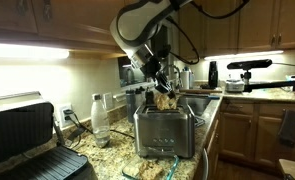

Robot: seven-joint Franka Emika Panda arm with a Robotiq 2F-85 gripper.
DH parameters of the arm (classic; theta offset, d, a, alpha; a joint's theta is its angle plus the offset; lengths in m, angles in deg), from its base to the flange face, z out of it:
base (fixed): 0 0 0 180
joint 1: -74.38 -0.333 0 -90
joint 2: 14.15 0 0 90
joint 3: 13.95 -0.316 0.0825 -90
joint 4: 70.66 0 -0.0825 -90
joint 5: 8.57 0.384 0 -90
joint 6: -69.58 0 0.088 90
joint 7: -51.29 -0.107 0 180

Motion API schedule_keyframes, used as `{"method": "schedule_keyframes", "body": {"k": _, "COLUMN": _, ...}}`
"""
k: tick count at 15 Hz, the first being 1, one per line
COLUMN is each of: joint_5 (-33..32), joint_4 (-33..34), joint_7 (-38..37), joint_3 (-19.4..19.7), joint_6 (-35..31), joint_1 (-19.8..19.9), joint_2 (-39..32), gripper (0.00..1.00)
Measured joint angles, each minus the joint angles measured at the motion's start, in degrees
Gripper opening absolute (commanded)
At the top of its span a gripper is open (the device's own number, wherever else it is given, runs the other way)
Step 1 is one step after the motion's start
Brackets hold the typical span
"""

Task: Put the bread in the toaster

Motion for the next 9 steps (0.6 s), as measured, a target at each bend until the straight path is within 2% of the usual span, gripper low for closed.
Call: {"method": "schedule_keyframes", "body": {"k": 9, "joint_5": 0.0, "joint_4": 0.7, "joint_7": 0.0, "joint_3": 0.1, "joint_6": 0.2, "joint_1": 0.0, "joint_2": 0.0, "gripper": 0.98}}
